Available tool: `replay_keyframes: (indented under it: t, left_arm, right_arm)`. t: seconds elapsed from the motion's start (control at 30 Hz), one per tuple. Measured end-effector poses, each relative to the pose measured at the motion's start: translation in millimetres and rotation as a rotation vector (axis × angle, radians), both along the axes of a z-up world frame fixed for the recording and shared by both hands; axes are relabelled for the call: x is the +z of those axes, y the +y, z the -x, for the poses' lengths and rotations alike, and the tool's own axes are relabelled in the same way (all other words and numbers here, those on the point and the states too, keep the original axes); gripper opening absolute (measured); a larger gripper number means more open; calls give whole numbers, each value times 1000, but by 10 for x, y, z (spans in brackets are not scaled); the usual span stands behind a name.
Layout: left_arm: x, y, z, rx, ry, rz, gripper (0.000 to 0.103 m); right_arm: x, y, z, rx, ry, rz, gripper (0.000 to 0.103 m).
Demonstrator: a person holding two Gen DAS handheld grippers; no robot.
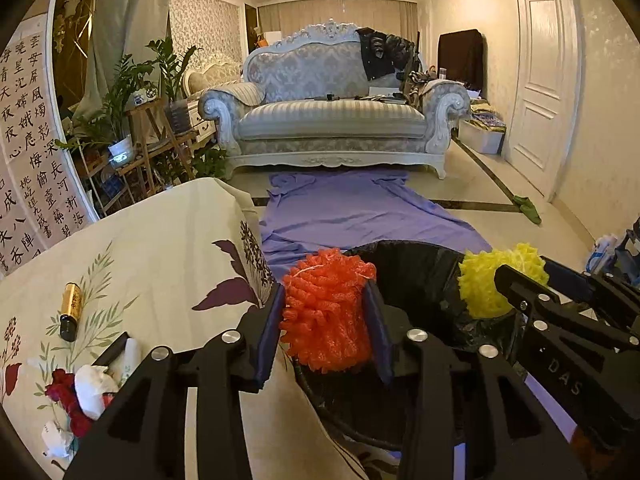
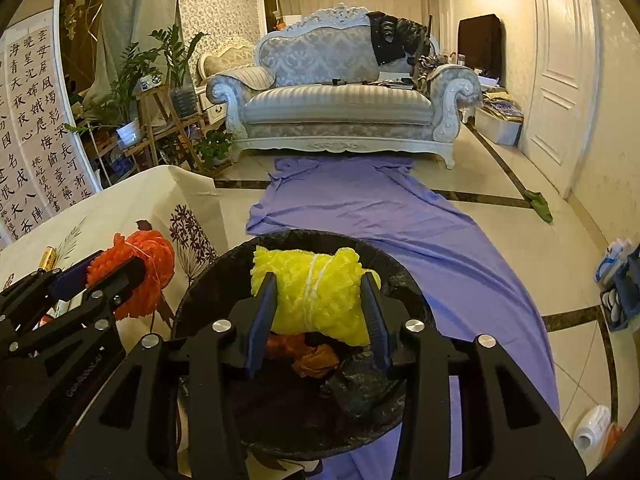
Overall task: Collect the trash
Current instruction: 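Carry both mesh nets over the bin and open both tools to drop them, then grasp the white tissue with the left tool while the right tool grasps the red can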
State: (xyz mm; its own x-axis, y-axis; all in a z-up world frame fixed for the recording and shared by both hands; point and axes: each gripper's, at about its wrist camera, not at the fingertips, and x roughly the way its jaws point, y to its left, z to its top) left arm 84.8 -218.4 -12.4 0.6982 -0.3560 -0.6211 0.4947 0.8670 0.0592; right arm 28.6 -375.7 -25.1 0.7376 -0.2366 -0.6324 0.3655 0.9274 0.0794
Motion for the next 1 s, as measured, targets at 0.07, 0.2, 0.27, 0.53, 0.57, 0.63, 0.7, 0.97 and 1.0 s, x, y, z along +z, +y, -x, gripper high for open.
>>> replay_keyframes:
  t: [0.07,0.2,0.27,0.53,0.57,0.63,0.7,0.97,1.0]
  left_arm:
    - [-17,-17,-19,-3,8,-7,49]
    - [-14,44,-33,13,13,14,71]
    - [-4,73,-43,25,17,23,74]
    - [40,113,-40,32,8,26,77]
    - [51,129,-30,33,5,27,77]
    - [67,166,-15,34,2,28,77]
    - [91,216,6,37,2,29,77]
    - [214,591,144,79,-20,21,77]
    - [227,647,158,88,-21,19,77]
  right_arm:
    - [-5,-17,10,-7,0,2,46]
    - [2,-39,33,-27,-3,8,48]
    - [11,-45,45,-33,-5,7,49]
    - [36,-64,74,-39,-8,10,51]
    - [43,-58,84,-40,-9,10,51]
    - [55,-43,107,-41,-8,11,51]
    - [66,-24,119,-40,-8,11,51]
    - [135,256,183,13,-18,-2,52]
    - [145,299,182,22,-19,-4,52]
